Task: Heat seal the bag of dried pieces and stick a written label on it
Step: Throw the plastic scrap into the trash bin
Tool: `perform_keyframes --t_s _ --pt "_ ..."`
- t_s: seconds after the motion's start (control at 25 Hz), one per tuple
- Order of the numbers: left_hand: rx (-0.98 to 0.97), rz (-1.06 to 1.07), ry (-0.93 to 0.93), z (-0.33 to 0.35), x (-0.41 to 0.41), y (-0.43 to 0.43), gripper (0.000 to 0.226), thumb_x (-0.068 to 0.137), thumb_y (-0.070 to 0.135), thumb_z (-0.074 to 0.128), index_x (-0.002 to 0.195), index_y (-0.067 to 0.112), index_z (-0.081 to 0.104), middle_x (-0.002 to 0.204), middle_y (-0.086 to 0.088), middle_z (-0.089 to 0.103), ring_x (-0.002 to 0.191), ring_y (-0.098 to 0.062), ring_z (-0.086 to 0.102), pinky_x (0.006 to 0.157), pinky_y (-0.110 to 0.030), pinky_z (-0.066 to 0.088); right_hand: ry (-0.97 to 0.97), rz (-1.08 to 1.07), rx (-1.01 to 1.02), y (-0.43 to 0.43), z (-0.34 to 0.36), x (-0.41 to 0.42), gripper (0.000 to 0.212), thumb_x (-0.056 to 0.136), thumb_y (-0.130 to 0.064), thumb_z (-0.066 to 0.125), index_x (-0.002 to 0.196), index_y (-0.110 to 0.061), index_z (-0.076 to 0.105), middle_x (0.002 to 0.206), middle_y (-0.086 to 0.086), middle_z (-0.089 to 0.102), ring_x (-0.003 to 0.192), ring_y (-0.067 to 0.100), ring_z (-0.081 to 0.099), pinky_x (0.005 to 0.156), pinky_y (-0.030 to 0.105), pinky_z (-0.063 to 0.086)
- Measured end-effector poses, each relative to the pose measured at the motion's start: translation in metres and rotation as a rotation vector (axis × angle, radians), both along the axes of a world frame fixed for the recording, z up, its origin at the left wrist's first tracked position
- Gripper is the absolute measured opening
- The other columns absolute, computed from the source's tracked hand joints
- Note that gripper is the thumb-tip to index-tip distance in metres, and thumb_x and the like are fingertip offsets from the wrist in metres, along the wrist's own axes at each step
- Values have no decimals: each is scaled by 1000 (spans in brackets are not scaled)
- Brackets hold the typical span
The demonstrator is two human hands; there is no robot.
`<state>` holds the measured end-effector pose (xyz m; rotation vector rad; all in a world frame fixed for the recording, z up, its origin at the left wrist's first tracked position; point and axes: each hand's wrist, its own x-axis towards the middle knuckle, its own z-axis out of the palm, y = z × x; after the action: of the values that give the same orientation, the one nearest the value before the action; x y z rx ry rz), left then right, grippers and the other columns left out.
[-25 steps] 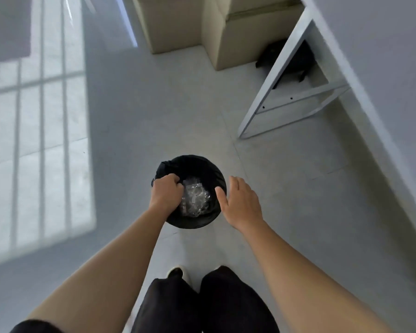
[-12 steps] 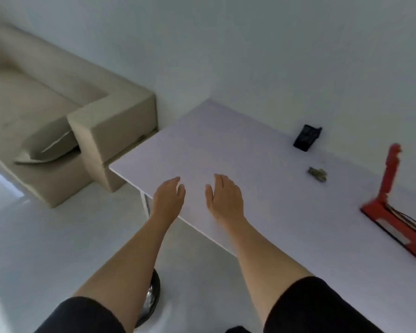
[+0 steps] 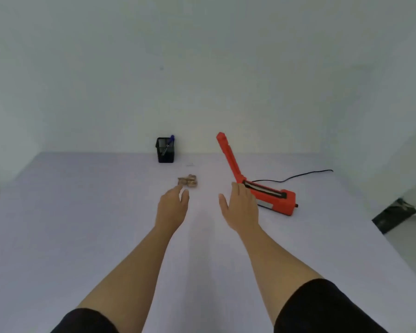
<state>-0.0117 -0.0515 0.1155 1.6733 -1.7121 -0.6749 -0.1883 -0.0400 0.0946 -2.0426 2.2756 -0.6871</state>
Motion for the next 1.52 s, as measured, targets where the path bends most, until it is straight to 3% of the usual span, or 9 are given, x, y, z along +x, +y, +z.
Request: perform_keyframes --t_s 0.08,0.32,0.48,0.6,0.76,1.04,1.16,1.28,1.52 --pt "16 -32 -1 -12 -45 -31 33 97 21 42 116 0 59 113 -19 64 108 -35 57 87 -35 42 -16 -97 47 -20 -9 -55 51 89 -33 52 127 1 44 122 18 55 113 34 52 94 42 42" --pt "199 -62 9 -47 -155 -111 41 98 22 39 133 0 46 134 -18 53 125 -33 47 105 -37 33 -35 -299 228 -63 -41 -193 62 88 -34 55 135 -2 29 135 14 41 120 28 42 100 35 36" --pt "393 23 59 -67 -182 -138 46 98 18 35 142 4 32 141 -20 44 128 -35 41 103 -37 33 -163 -382 516 -68 -69 -235 91 72 -50 71 135 -4 24 131 13 38 119 30 43 95 37 40" --pt "398 26 127 -73 -187 -152 41 98 14 33 139 12 38 135 -13 49 119 -31 48 91 -32 37 -268 -358 666 -69 -92 -249 81 71 -45 74 127 -3 32 124 14 43 111 31 51 88 38 44" --pt "272 -17 182 -69 -194 -167 30 98 11 34 120 13 54 104 3 58 100 -22 54 82 -26 33 -364 -251 585 -90 -107 -272 66 75 -33 75 123 -2 41 121 17 50 107 32 54 87 36 44" --pt "298 -130 198 -97 -195 -216 12 97 28 43 95 29 55 101 9 64 91 -16 60 76 -26 46 -419 -141 463 -167 -104 -294 66 72 -22 78 127 -7 44 122 14 44 104 32 57 87 35 43" --pt "420 -57 285 -104 -207 -242 18 92 43 48 103 30 53 107 1 59 94 -22 57 84 -44 53 -433 -141 416 -197 -110 -299 70 72 -22 79 129 -7 42 125 15 41 105 34 56 90 38 44" --pt "530 12 363 -106 -225 -275 44 89 49 50 123 21 46 115 -6 56 98 -26 59 89 -44 52 -460 -167 347 -233 -116 -304 78 72 -19 78 136 -6 35 131 18 38 110 35 54 93 41 43" --pt "523 85 348 -113 -250 -333 49 87 53 51 122 19 47 116 -8 60 105 -29 59 98 -45 46 -654 -386 254 -292 -130 -317 103 69 -22 81 144 -5 14 130 24 47 119 37 48 98 47 41"
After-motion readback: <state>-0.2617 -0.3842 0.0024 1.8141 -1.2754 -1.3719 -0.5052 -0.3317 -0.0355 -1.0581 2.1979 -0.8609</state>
